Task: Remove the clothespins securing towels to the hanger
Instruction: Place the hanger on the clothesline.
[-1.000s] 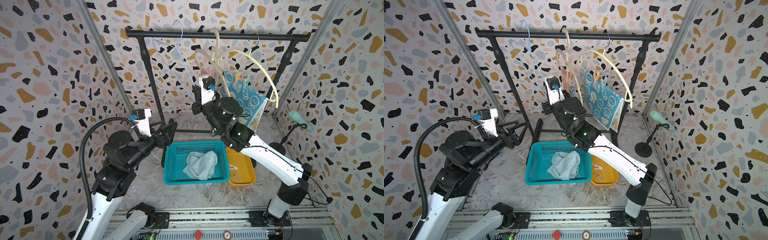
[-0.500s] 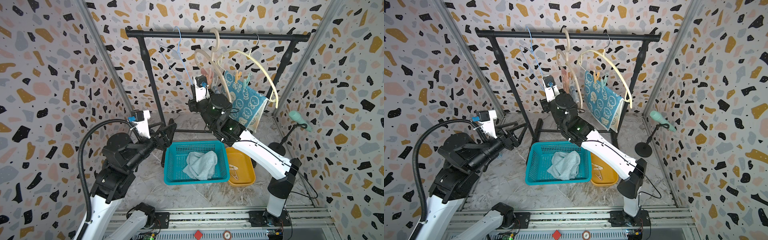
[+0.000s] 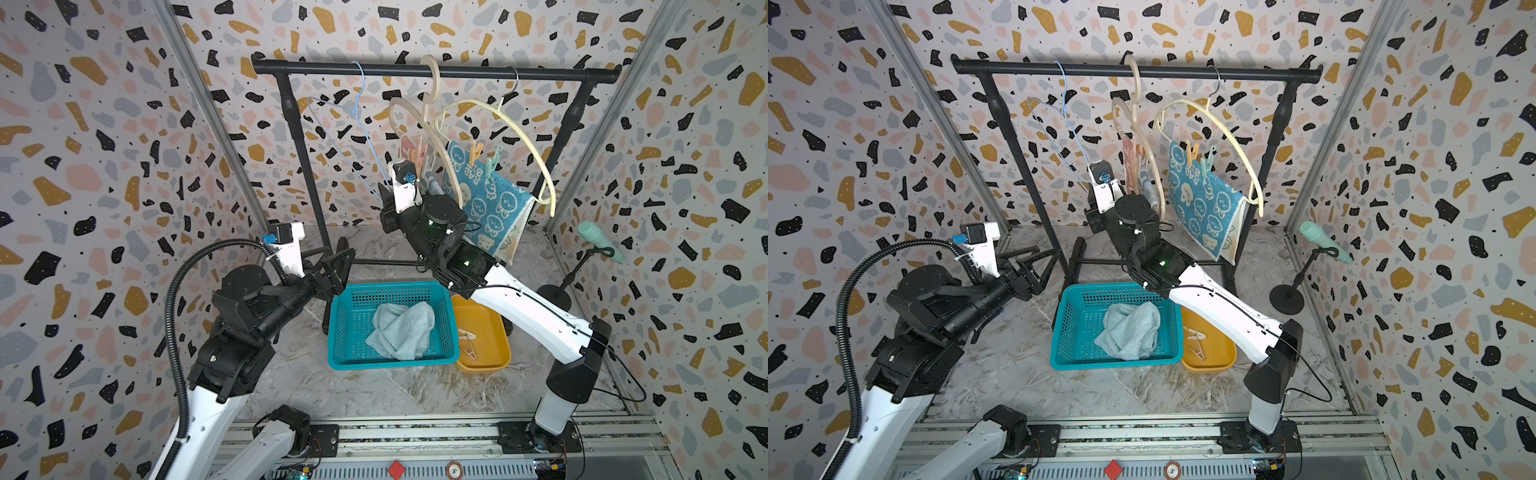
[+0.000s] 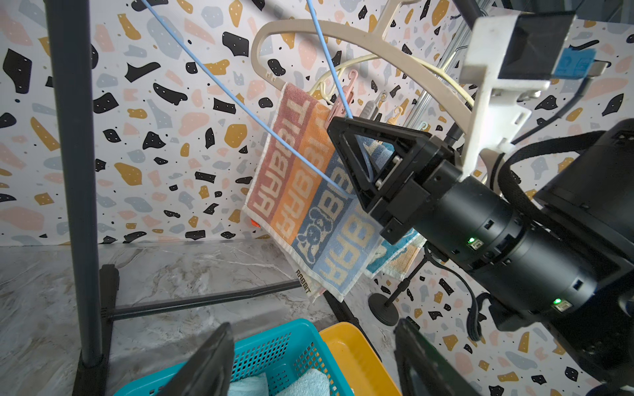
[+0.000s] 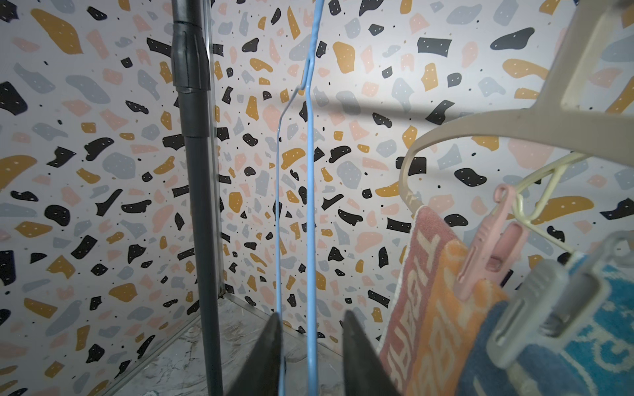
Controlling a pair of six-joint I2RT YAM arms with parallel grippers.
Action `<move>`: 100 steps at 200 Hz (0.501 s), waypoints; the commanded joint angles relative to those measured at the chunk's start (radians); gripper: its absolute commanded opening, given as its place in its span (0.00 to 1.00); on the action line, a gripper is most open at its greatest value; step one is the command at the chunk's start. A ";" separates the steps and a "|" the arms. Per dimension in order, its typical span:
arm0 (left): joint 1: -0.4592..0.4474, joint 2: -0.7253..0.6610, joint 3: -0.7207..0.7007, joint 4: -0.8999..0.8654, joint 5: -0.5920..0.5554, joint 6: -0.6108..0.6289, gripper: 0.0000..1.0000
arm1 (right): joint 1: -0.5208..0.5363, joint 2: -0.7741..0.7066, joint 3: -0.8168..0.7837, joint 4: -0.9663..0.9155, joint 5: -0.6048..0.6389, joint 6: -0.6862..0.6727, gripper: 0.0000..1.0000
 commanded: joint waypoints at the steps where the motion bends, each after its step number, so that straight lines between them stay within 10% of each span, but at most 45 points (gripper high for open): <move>1: 0.001 -0.004 0.002 0.048 0.003 -0.008 0.74 | 0.021 -0.089 -0.030 0.045 -0.024 0.005 0.52; 100: 0.001 0.019 0.059 0.017 -0.014 0.015 0.74 | 0.053 -0.308 -0.245 0.080 -0.058 0.027 0.66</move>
